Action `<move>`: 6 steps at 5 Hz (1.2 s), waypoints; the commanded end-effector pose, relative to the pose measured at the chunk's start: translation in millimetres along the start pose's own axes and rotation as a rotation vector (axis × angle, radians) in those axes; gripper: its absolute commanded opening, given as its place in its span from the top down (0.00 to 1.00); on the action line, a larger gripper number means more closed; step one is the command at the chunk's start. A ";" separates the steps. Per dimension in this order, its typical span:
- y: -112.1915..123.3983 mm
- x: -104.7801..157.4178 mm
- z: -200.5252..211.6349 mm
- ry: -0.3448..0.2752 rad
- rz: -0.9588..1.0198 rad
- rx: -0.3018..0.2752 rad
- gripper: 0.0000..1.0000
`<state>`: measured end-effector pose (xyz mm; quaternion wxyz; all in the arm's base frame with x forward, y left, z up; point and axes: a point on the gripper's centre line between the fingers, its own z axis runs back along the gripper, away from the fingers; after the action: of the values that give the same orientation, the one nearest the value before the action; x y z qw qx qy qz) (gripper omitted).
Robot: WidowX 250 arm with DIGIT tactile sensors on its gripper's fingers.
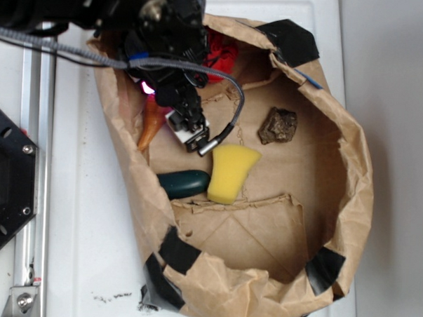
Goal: Grab the shell.
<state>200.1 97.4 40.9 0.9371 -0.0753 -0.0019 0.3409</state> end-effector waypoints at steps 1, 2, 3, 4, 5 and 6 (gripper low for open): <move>23.3 7.8 15.0 -0.035 0.086 0.009 1.00; 21.3 7.1 16.1 -0.035 0.092 0.006 1.00; 13.6 7.8 15.6 -0.069 0.103 0.004 1.00; -10.4 2.4 30.2 -0.072 0.104 -0.051 1.00; -39.4 -2.3 48.6 -0.018 0.130 -0.083 1.00; -55.3 -5.3 56.1 -0.025 0.127 -0.092 1.00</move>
<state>224.7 51.1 89.5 0.9074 -0.1118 0.0071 0.4051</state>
